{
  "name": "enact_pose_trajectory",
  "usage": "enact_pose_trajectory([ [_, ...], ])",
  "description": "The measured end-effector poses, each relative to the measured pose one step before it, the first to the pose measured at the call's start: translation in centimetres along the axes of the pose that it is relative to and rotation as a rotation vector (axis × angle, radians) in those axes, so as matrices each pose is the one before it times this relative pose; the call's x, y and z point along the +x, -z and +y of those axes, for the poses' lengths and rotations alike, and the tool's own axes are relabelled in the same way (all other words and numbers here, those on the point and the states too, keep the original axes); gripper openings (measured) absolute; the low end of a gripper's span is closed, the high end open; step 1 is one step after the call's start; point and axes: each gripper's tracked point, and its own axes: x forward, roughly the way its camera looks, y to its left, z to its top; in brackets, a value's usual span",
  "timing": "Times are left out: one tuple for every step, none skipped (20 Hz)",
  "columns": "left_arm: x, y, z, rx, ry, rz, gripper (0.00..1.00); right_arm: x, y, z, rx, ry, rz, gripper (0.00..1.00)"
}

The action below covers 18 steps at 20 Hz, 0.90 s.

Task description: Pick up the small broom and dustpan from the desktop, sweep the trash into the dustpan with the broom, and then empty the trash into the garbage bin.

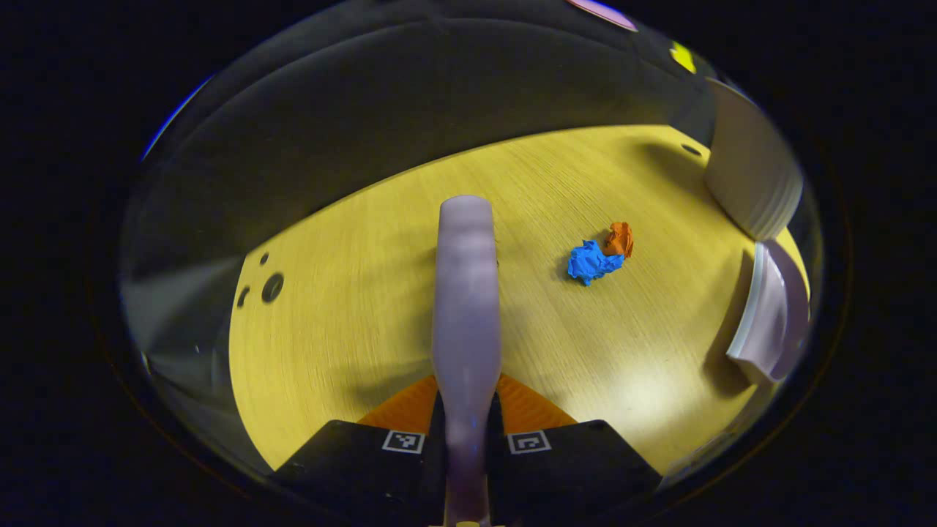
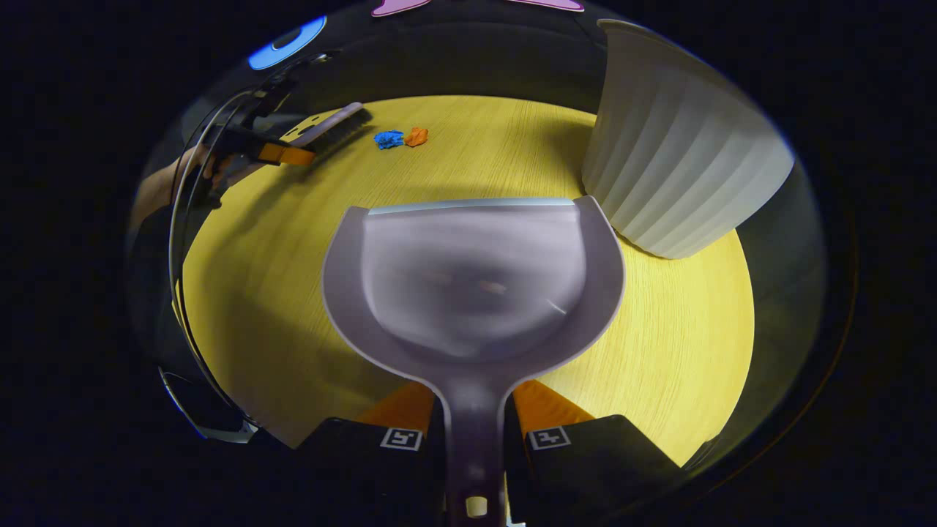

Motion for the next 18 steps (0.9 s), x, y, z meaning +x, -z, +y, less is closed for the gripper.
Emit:
enact_pose_trajectory([
  [0.510,-0.936,-0.069,0.05694,0.00059,-0.00514,0.29,0.051,-0.018,-0.156,-0.01215,-0.00306,0.00173,0.38],
  [0.561,-1.053,-0.062,0.05571,-0.00031,-0.00624,0.27,0.071,-0.017,-0.168,-0.00986,-0.00348,0.00271,0.38],
  [0.397,-0.908,0.007,0.05405,0.00111,-0.00711,0.29,0.046,-0.013,0.029,-0.01075,-0.00621,0.00396,0.37],
  [0.478,-0.834,-0.061,0.04913,0.00462,-0.00778,0.29,0.163,-0.024,0.042,-0.01120,-0.00756,0.00419,0.37],
  [0.231,-0.701,-0.089,0.04269,0.00942,-0.00303,0.27,0.092,-0.027,0.129,-0.01281,-0.00729,0.00410,0.37],
  [0.349,-0.509,-0.221,0.03623,0.01176,-0.00352,0.27,-0.015,0.081,0.074,-0.01297,-0.00584,0.00178,0.37],
  [0.368,-0.432,-0.299,0.03254,0.01627,-0.00514,0.25,-0.048,0.017,0.098,-0.00895,-0.00619,0.00140,0.37],
  [0.211,-0.411,-0.351,0.03711,0.01753,-0.00323,0.27,-0.139,0.089,0.224,-0.00728,-0.00683,0.00406,0.37],
  [0.224,-0.245,-0.440,0.04013,0.02050,0.00362,0.27,0.082,0.043,0.180,-0.00638,-0.00760,0.00451,0.38],
  [0.166,-0.166,-0.588,0.03734,0.02789,0.00566,0.27,-0.007,0.064,0.176,-0.00661,-0.00804,0.00606,0.38],
  [0.122,-0.502,-0.573,0.03674,0.02702,-0.00801,0.27,0.115,0.075,0.003,-0.00838,-0.00610,0.00908,0.38],
  [0.051,-0.355,-0.340,0.03220,0.01432,-0.00350,0.29,0.138,0.098,0.091,-0.00760,-0.00493,0.00632,0.38],
  [0.005,-0.294,-0.229,0.01797,0.01187,-0.00275,0.29,0.073,0.038,0.049,-0.00700,-0.00330,0.00239,0.38],
  [-0.096,-0.378,-0.743,0.00607,0.02341,-0.00403,0.29,0.082,0.292,0.046,-0.00703,-0.00044,0.00202,0.38],
  [-0.073,-0.210,-1.059,0.00382,0.03000,-0.00412,0.27,0.045,0.187,-0.037,-0.00559,0.00036,0.00241,0.38],
  [-0.192,0.034,-0.923,0.00704,0.03277,-0.00278,0.27,-0.126,-0.098,0.094,-0.00672,0.00141,-0.00019,0.37],
  [-0.269,-0.153,-1.401,0.00840,0.03420,-0.00023,0.28,-0.043,-0.159,0.031,-0.00459,0.00001,-0.00134,0.37],
  [-0.377,-0.214,-1.497,0.00240,0.02998,-0.01002,0.27,-0.090,0.086,-0.001,-0.00140,-0.00044,-0.00030,0.37],
])
